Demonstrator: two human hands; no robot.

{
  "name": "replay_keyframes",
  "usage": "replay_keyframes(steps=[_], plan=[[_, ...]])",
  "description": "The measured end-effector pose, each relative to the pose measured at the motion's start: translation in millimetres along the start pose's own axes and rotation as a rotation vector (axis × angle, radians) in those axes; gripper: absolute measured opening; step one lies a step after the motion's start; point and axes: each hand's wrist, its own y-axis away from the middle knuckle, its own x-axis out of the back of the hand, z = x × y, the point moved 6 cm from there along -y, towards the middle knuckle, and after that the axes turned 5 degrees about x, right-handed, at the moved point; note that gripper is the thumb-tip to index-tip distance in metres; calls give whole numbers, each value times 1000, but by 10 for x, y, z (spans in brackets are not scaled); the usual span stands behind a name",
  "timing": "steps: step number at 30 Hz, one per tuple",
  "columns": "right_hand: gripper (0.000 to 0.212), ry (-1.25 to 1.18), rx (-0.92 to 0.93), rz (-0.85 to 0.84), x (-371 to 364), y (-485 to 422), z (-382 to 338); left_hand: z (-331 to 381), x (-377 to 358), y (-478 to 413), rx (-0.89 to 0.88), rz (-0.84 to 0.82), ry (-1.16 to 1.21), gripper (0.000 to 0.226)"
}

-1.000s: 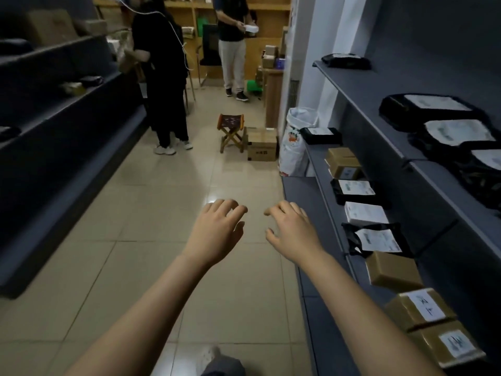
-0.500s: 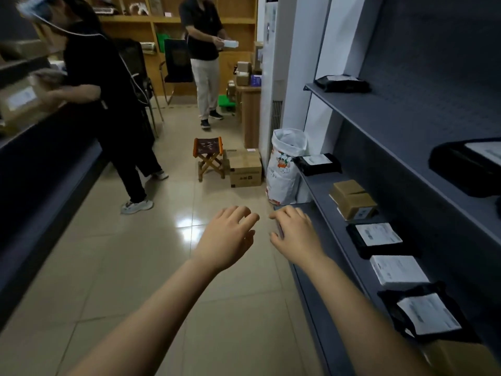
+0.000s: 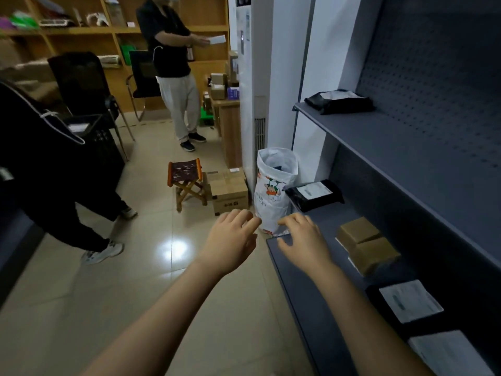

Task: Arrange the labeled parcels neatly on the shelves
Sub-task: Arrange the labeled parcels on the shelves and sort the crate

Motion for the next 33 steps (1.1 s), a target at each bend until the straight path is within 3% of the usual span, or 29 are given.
replay_keyframes(steps=[6, 12, 19, 25, 29, 33], plan=[[31, 12, -60, 8, -105, -662, 662, -292, -566, -912, -14, -59, 7, 32], [27, 7, -219, 17, -261, -982, 1330, -263, -1290, -1646, -168, -132, 80, 27], [32, 26, -609, 13, -630, -987, 1956, -52, -2203, -2476, -557, -287, 152, 27], [37, 7, -962, 132, -903, -791, 2082, 138, -2737, -2797, -893, -361, 281, 28], [37, -42, -1156, 237, -1082, -567, 2106, 255, -3077, -2776, -1021, -436, 362, 22], [38, -65, -1263, 279, -1260, -406, 2319, 402, -3419, -2794, -1034, -518, 373, 30]])
